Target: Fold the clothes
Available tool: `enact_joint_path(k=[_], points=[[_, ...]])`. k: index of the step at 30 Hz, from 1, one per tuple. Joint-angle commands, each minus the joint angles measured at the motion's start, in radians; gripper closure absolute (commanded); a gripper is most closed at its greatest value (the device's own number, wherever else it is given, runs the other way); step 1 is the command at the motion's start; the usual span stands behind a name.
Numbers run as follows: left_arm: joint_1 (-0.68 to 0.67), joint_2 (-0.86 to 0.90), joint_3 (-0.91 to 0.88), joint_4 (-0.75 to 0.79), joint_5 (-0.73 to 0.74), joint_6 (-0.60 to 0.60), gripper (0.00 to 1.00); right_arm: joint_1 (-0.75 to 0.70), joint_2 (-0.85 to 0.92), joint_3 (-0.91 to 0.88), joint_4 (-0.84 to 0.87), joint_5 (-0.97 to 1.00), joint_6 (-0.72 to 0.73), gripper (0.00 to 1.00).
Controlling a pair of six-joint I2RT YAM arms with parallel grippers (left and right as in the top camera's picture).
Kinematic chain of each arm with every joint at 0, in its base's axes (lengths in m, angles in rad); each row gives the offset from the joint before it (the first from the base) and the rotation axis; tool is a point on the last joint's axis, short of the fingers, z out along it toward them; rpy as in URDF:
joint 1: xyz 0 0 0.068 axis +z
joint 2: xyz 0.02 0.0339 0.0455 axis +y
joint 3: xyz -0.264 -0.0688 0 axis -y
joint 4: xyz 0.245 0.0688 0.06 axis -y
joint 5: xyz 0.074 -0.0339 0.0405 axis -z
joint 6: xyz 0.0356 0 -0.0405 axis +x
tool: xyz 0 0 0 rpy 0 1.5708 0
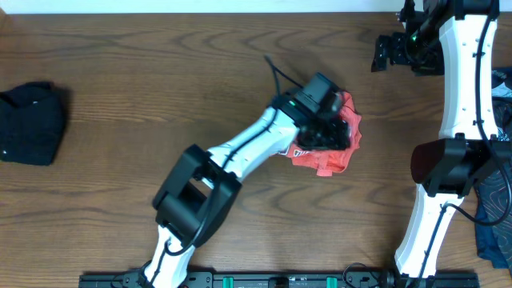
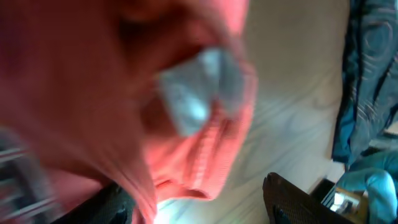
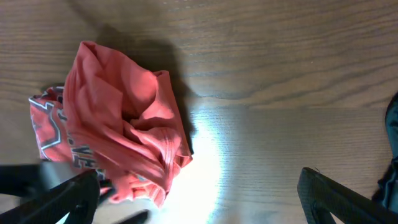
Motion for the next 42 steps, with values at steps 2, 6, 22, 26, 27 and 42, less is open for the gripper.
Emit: enact_joint_path(k=[2, 6, 22, 26, 27, 42], points=[[-0.017, 0.006, 0.016, 0.058, 0.019, 0.005, 0.33, 0.005, -0.026, -0.005, -0.005, -0.002, 0.014, 0.01], [-0.015, 0.006, 0.016, 0.077, 0.046, -0.009, 0.33, 0.005, -0.026, -0.005, -0.009, -0.001, 0.014, 0.01], [0.222, -0.103, 0.016, -0.03, 0.052, 0.051, 0.32, 0.005, -0.026, -0.005, -0.002, -0.001, 0.014, 0.01], [0.274, -0.11, 0.013, -0.159, 0.042, 0.067, 0.2, 0.005, -0.026, -0.005, 0.0, -0.001, 0.014, 0.01], [0.284, -0.105, 0.005, -0.185, 0.042, 0.068, 0.16, 0.005, -0.026, -0.005, 0.0, -0.002, 0.014, 0.01], [0.35, -0.085, -0.22, -0.12, 0.058, 0.081, 0.02, 0.005, -0.026, -0.005, -0.006, -0.006, 0.014, 0.01]])
